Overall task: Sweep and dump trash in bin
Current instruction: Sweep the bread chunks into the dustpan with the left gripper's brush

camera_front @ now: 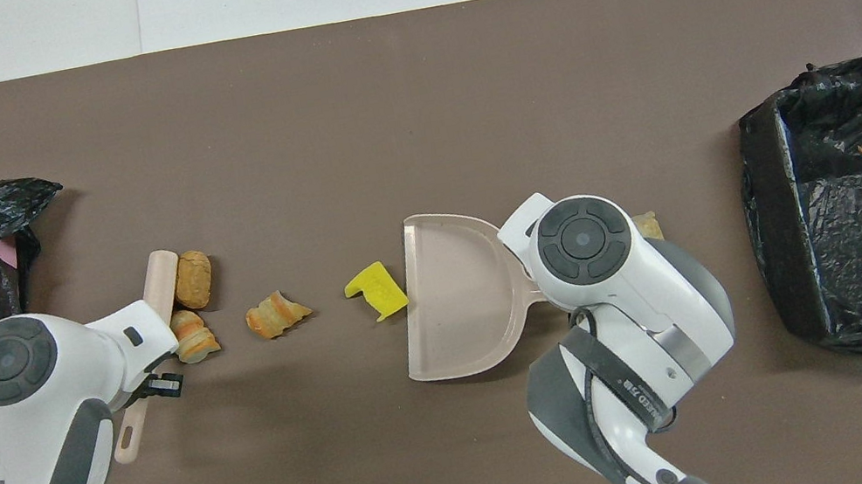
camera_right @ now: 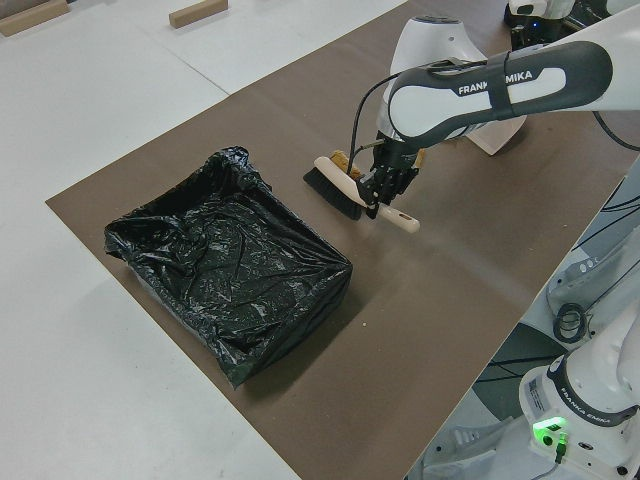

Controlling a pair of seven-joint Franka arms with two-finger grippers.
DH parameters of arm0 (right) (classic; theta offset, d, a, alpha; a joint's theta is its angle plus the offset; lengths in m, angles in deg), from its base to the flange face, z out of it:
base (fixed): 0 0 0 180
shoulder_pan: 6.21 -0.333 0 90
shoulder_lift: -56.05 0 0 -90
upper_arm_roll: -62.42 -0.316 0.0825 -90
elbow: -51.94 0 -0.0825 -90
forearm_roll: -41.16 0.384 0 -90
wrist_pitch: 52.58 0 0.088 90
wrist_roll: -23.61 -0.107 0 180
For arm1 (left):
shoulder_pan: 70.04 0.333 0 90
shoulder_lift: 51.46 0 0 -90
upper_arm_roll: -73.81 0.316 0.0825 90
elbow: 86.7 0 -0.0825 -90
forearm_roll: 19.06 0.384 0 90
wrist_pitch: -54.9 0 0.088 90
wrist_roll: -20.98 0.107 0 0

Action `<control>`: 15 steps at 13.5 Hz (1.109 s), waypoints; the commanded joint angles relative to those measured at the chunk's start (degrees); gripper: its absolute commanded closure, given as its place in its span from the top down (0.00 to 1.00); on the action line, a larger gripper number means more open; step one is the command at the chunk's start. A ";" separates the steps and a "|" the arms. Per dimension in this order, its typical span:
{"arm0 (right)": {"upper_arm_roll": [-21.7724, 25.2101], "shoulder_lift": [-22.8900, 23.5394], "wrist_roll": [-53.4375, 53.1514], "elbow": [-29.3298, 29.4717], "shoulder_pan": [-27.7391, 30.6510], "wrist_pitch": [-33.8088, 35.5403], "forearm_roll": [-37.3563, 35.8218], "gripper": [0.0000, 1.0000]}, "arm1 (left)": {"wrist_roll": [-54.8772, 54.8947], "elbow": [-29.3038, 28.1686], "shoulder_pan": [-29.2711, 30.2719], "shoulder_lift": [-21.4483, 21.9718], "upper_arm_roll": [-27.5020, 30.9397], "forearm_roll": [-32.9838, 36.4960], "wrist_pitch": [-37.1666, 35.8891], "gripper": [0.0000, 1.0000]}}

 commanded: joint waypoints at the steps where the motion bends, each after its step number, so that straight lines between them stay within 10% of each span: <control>1: -0.15 0.29 -0.84 -0.43 0.28 -1.24 0.86 0.00 | -3.04 -3.16 -7.34 0.61 0.73 -4.08 2.75 0.00; 15: -0.15 0.20 -0.93 -0.61 0.46 -1.06 0.86 0.00 | -29.32 2.27 -38.03 -1.94 0.73 -24.74 11.46 0.00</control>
